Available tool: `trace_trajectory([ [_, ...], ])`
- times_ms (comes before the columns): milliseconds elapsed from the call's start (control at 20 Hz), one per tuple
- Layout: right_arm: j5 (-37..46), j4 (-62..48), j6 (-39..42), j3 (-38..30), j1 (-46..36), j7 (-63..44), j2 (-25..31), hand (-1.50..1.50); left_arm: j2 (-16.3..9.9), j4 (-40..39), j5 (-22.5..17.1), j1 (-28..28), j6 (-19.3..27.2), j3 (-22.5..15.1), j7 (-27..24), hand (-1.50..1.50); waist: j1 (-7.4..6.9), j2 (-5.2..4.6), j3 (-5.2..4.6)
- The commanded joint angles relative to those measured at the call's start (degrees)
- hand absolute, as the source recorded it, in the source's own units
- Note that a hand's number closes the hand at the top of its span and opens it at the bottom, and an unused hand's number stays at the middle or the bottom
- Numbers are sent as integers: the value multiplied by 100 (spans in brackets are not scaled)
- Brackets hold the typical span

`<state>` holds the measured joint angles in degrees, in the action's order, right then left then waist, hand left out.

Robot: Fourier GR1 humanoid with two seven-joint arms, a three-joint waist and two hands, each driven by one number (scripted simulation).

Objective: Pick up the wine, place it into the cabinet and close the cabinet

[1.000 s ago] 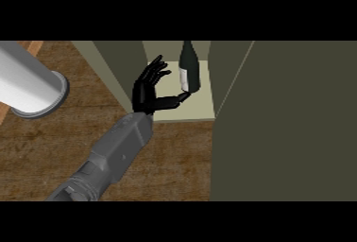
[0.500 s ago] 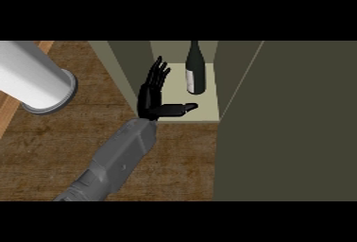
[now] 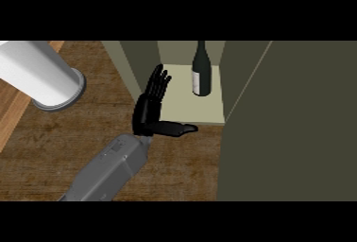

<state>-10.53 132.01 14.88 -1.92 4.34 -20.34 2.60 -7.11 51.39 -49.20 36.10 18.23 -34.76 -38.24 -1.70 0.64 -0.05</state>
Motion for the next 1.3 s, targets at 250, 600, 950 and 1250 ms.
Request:
trace_trajectory([
  [250, -100, -255, 153, -95, 37, 286, 17, -150, -1086, 3738, 588, -1867, 1186, -651, 786, -150, 35, -20, 12],
  [600, 444, -148, 184, 394, -119, 156, 36, 150, -1821, 5348, 774, -2769, 1172, -423, 1387, -150, 115, -49, 5],
  [950, -282, 325, 1396, 649, 293, -278, 950, 150, -2281, 6354, 1059, -3705, 1711, -353, 1308, -150, 74, -27, 8],
  [1250, -563, 694, 1194, 1429, 378, -1041, 742, 150, -3047, 7090, 792, -4927, 1184, 462, 949, -150, 48, -39, -3],
])
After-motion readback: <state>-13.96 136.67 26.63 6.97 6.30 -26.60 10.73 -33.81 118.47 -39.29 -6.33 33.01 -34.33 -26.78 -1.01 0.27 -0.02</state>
